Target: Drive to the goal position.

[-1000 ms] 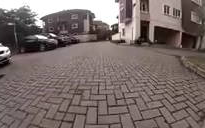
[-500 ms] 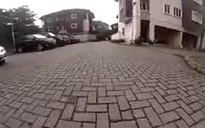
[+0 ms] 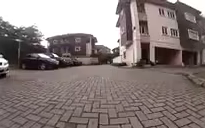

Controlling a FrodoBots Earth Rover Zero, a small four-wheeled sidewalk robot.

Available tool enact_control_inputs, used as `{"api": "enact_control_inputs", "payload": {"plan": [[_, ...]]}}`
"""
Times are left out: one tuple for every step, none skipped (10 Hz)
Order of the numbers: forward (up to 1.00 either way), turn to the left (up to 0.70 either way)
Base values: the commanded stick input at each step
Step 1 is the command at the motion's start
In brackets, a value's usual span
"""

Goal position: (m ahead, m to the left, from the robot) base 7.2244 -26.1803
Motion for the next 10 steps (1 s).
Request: {"api": "enact_control_inputs", "payload": {"plan": [[0.5, 0.0], [0.5, 0.0], [0.5, 0.0], [0.5, 0.0], [0.5, 0.0], [0.5, 0.0], [0.5, -0.08], [0.5, -0.41], [0.5, -0.5], [0.5, -0.5]]}}
